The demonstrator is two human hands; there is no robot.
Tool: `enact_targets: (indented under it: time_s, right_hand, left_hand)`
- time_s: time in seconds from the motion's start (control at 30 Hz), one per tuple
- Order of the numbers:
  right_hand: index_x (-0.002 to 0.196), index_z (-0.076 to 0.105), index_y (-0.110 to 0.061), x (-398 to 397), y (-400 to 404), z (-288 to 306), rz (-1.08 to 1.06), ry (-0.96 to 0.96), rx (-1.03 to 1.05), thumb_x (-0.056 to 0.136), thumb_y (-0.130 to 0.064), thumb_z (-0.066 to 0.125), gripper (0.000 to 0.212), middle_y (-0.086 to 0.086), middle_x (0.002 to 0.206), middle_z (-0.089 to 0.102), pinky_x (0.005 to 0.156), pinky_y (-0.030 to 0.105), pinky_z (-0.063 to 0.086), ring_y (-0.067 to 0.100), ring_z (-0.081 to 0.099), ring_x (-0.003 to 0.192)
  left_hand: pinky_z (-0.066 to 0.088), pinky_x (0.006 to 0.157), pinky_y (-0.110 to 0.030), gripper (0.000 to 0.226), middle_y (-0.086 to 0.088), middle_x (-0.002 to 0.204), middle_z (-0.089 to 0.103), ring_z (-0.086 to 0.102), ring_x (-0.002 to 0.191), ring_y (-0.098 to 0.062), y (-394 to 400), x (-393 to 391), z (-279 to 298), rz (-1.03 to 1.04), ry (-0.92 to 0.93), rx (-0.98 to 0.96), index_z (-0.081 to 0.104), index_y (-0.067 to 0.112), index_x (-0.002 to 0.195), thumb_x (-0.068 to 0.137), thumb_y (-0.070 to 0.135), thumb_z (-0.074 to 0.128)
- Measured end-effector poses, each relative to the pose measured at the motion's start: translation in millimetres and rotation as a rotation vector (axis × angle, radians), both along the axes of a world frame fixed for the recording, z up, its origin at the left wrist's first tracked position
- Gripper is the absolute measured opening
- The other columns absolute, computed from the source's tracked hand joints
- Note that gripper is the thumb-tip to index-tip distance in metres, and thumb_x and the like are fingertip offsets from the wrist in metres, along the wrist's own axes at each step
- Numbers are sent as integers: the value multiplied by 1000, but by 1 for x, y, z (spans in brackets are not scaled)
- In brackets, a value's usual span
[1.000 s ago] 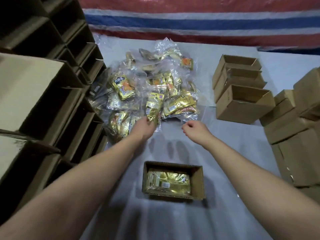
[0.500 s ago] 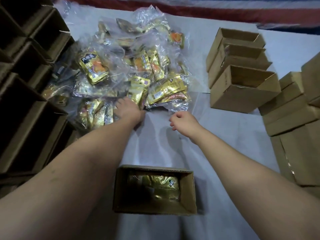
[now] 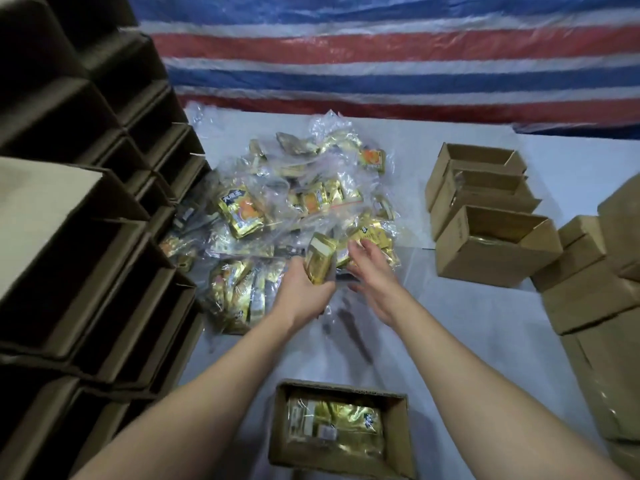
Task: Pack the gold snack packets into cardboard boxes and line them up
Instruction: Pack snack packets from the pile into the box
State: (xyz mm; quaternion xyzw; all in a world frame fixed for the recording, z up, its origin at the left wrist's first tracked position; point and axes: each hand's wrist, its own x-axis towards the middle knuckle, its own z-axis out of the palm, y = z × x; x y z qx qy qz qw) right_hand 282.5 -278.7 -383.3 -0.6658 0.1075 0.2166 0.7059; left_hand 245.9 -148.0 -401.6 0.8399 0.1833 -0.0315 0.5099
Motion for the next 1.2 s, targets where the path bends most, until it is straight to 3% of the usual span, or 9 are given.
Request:
enact_targets:
  time_s: [0.13, 0.3, 0.37, 0.5, 0.8, 0.93, 1.07, 1.13, 1.2]
  right_hand:
    - [139, 43, -19, -5, 2, 39, -24, 2, 303, 67, -58, 63, 84, 4, 109, 65, 63, 29, 57, 15, 66, 86]
    - [140, 46, 1, -32, 0, 84, 48, -76, 397, 71, -62, 54, 94, 23, 122, 61, 75, 31, 60, 28, 64, 99]
    - [140, 47, 0, -49, -3, 99, 6, -97, 430, 73, -55, 60, 88, 26, 129, 58, 91, 40, 54, 32, 60, 109]
    - [140, 45, -2, -89, -18, 118, 2, -77, 476, 64, -49, 79, 96, 20, 123, 62, 94, 40, 52, 31, 61, 106]
    - [133, 51, -7, -140, -56, 124, 126, -38, 336, 81, -18, 72, 57, 11, 107, 69, 88, 37, 55, 24, 67, 101]
    - [128, 55, -4, -148, -55, 116, 54, -89, 327, 80, -17, 72, 52, 12, 103, 72, 76, 32, 59, 25, 70, 93]
    - [114, 64, -10, -146, -60, 111, -129, -53, 492, 74, -29, 75, 46, 14, 101, 72, 79, 39, 60, 26, 71, 90]
    - [109, 64, -16, -144, -66, 108, -203, -92, 458, 74, -27, 77, 39, 10, 98, 72, 74, 35, 60, 23, 71, 87]
    - [109, 61, -27, -145, -68, 103, -108, -222, 134, 70, -25, 83, 45, 1, 102, 71, 74, 28, 58, 18, 69, 93]
  left_hand:
    - [42, 40, -24, 32, 1, 72, 61, 58, 46, -9, -4, -22, 49, -175, -94, -49, 49, 23, 90, 74, 29, 75]
    - [40, 50, -12, 28, 8, 70, 61, 56, 58, 5, 1, -35, 102, -213, -258, 5, 55, 26, 79, 78, 43, 76]
    - [38, 55, -13, 28, 8, 78, 61, 56, 67, 4, 2, -42, 117, -234, -303, 51, 57, 28, 77, 77, 52, 72]
    - [31, 64, -6, 36, 12, 89, 45, 43, 80, 9, -3, -63, 135, -367, -305, 178, 44, 41, 73, 67, 73, 60]
    - [34, 54, -10, 33, 14, 77, 55, 53, 69, 2, -30, -104, 149, -638, -343, 202, 50, 35, 76, 70, 53, 78]
    - [38, 58, -5, 42, 18, 79, 55, 54, 69, 5, -29, -119, 152, -573, -312, 154, 51, 36, 91, 67, 52, 81]
    - [56, 79, -23, 34, 6, 96, 69, 68, 91, -7, -8, -135, 139, -246, -271, -368, 57, 29, 103, 81, 55, 66]
    - [55, 86, -34, 22, 6, 95, 69, 66, 92, -9, 12, -135, 111, -147, -225, -223, 62, 28, 97, 91, 49, 58]
    - [49, 97, -38, 27, 3, 109, 67, 62, 101, -11, 28, -140, 69, -152, -12, -7, 62, 21, 113, 95, 40, 56]
